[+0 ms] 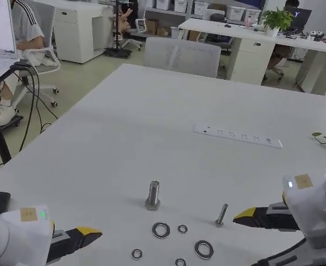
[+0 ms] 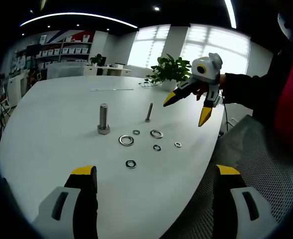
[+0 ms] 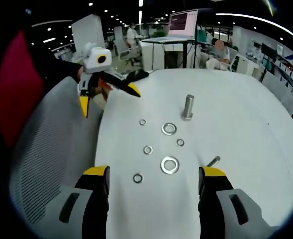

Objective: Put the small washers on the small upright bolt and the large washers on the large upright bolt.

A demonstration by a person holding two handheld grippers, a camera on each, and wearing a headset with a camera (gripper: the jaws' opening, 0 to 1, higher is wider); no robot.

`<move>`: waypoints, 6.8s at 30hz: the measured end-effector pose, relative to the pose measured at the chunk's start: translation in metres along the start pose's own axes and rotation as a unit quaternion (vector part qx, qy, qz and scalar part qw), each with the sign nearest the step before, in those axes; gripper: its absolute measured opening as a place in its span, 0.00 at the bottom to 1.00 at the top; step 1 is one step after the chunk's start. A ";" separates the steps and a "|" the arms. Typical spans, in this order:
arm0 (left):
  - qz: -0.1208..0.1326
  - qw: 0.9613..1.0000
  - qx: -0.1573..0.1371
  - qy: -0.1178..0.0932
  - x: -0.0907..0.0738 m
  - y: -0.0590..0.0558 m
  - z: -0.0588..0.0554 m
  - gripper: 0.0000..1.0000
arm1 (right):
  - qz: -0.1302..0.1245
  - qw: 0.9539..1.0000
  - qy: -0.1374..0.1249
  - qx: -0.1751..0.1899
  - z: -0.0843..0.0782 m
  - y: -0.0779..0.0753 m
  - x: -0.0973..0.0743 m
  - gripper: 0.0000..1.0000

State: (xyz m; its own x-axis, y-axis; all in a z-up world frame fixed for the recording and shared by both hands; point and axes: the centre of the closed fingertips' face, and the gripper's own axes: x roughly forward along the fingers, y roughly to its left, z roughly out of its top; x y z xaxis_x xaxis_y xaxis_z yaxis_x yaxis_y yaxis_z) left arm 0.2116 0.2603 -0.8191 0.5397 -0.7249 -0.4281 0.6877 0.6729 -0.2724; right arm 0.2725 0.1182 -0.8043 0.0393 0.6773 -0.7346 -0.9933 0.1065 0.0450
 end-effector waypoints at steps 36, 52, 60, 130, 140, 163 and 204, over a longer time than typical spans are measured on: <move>0.024 1.000 -0.008 -0.017 0.002 0.000 0.004 0.96 | 0.029 0.978 0.188 -0.081 -0.027 -0.024 0.050 0.50; 0.025 0.999 -0.008 -0.025 0.003 0.001 0.007 0.95 | 0.026 0.966 0.231 -0.112 -0.032 -0.027 0.060 0.36; 0.024 0.999 -0.008 -0.028 0.004 0.001 0.008 0.95 | 0.024 0.962 0.244 -0.117 -0.035 -0.028 0.062 0.34; 0.029 0.998 -0.004 -0.058 -0.004 0.007 0.017 0.92 | 0.002 0.963 0.247 -0.107 0.002 -0.034 0.049 0.24; 0.031 0.998 0.001 -0.059 -0.003 0.009 0.021 0.92 | -0.012 0.974 0.206 -0.094 0.025 -0.040 0.043 0.24; 0.094 0.991 0.028 -0.088 -0.013 0.029 0.035 0.91 | -0.042 0.984 0.139 -0.100 0.065 -0.047 0.041 0.24; 0.162 0.978 0.105 -0.082 -0.011 0.048 0.044 0.88 | -0.063 0.989 0.084 -0.105 0.116 -0.069 0.068 0.24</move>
State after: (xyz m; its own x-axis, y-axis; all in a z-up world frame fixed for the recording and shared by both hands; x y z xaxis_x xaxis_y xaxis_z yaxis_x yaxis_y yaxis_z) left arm 0.2595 0.2944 -0.7897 0.8043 -0.5041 -0.3146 0.5430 0.8385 0.0446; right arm 0.3566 0.2414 -0.7790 0.1631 0.5354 -0.8287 -0.9830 0.0163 -0.1829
